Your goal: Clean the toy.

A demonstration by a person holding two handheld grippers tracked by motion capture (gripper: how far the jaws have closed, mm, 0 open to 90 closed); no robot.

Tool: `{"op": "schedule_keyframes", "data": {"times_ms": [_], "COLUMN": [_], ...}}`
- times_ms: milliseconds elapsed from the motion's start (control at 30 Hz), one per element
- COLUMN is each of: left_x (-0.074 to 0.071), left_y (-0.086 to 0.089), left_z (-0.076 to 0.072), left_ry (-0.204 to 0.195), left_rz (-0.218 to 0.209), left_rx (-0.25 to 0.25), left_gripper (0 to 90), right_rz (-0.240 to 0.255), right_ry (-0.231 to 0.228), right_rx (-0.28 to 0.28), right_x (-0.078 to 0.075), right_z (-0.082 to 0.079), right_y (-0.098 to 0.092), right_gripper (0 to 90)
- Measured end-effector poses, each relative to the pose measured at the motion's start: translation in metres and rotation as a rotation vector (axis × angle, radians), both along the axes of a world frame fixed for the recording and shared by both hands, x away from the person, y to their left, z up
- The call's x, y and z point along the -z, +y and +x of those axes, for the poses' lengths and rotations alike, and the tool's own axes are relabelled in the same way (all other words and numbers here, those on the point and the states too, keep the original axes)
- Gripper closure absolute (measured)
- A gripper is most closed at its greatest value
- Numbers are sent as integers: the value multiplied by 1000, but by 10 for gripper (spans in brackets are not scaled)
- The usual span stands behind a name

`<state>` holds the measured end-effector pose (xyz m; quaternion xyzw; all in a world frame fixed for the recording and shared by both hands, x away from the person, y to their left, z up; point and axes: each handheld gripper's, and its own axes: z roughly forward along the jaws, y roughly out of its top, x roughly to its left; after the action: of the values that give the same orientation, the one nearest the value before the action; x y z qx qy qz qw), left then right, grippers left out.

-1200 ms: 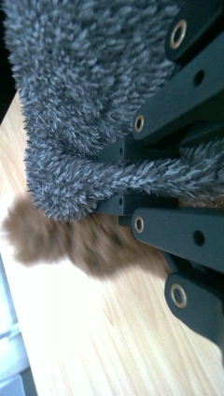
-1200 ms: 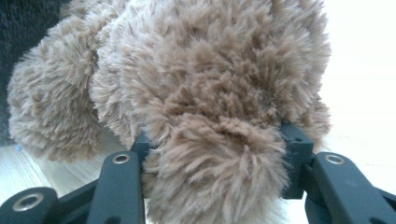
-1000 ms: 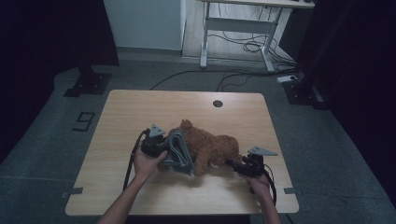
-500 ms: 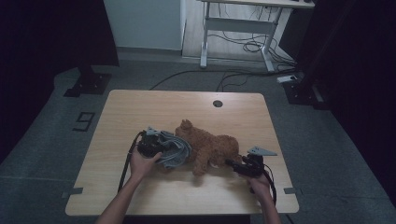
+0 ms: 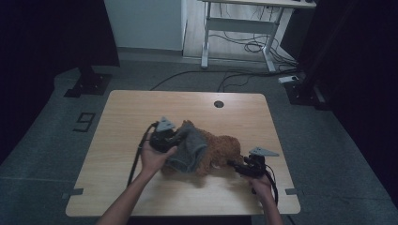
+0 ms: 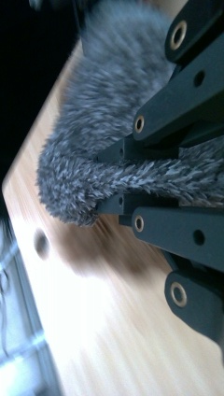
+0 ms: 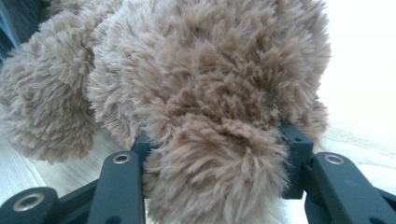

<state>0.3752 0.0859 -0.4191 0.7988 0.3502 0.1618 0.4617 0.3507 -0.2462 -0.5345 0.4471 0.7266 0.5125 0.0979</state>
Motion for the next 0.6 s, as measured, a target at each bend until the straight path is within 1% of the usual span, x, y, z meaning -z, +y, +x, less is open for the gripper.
{"op": "schedule_keyframes", "data": {"times_ms": [67,100,133,167,200,233,267,300,333,367,400,433,467,500,533,600], "left_x": [-9,-13,-15,-15,-14,-9,-5,4,12,18,25,28,29,29,28,27], "left_y": [-33,-55,-72,-88,-100,-118,-127,-140,-147,-149,-149,-145,-141,-136,-133,-123], "left_z": [0,3,6,9,11,14,15,17,19,20,23,24,26,28,29,30], "left_ry": [-12,-12,-16,-8,-2,6,7,1,-2,-1,2,10,22,25,22,7], "left_rz": [24,36,45,49,56,82,104,155,192,204,193,166,147,144,153,186], "left_rx": [41,62,78,92,105,120,124,128,122,120,110,101,93,83,72,48], "left_gripper": [800,799,799,799,799,797,797,797,796,795,795,796,796,796,796,797], "right_rz": [-3,-4,-2,0,-3,-4,-6,-7,-3,-3,-2,0,8,6,2,-4], "right_ry": [-1,0,1,3,2,-3,-6,-7,-6,-4,1,7,7,4,1,-3], "right_rx": [1,0,1,2,1,2,1,0,1,0,1,5,8,5,4,5], "right_x": [0,0,0,0,0,0,0,1,1,1,2,3,3,3,3,2], "right_z": [-1,-1,-1,-1,-1,-1,-2,-3,-3,-3,-2,-2,-2,-2,-2,-2], "right_y": [0,0,0,0,0,0,0,0,-1,-2,-2,-3,-3,-3,-2,-1], "right_gripper": [487,488,488,487,487,487,487,487,488,487,487,487,488,488,488,489]}}
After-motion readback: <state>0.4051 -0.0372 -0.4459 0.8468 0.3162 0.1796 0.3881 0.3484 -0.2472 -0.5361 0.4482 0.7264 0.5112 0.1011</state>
